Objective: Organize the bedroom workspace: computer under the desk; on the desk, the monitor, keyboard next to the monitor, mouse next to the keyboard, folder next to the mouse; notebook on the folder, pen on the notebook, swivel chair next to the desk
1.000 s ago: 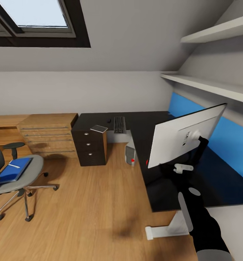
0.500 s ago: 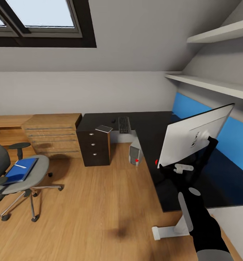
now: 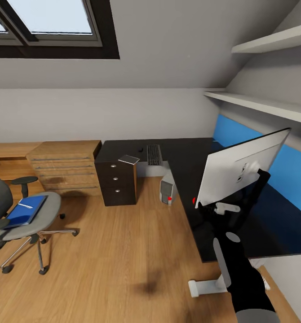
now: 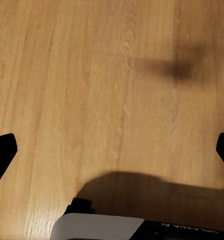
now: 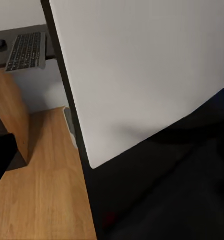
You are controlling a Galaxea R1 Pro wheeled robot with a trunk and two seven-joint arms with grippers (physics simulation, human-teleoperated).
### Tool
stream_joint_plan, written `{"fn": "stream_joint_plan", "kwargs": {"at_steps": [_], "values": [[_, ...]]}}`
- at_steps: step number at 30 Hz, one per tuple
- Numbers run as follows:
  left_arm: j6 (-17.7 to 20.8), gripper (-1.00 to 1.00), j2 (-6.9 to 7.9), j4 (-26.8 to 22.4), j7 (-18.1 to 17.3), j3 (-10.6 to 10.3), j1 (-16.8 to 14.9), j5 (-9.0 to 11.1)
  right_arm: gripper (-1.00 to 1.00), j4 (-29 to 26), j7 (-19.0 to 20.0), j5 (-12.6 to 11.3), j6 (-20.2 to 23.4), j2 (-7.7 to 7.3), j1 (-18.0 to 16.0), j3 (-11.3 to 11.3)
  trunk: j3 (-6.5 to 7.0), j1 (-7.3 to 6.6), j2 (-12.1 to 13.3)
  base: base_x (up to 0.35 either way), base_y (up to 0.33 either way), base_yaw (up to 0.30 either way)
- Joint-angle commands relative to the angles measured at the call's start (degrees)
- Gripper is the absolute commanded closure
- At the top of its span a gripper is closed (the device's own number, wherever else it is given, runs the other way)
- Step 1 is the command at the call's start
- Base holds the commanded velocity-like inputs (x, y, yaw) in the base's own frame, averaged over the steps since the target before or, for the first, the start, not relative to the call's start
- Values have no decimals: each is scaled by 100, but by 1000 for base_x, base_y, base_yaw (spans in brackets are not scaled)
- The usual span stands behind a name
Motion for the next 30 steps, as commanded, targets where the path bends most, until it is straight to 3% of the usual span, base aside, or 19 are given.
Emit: {"fn": "stream_joint_plan", "kwargs": {"at_steps": [1,6,12,20,30], "values": [[-14,-100,-1,0,-9,49,-2,-42,-100,-9,-135,55,-13,28,-2,40,-7,1,-6,0,0,0],[-14,-100,-1,1,-9,49,-2,-42,-100,-8,-934,347,-437,122,74,452,-7,1,-6,0,0,0],[-17,-100,-1,-1,-9,49,-2,-42,-100,4,-1709,435,-910,137,204,1026,-7,1,-6,0,0,0],[-22,-100,-1,0,-16,49,-2,-42,-100,126,-2297,451,-1631,139,284,1202,-7,1,-6,100,102,0],[-14,-100,-1,0,-18,49,-2,-42,-100,149,-2369,443,-1958,110,395,1218,-7,1,-6,60,45,0]]}}
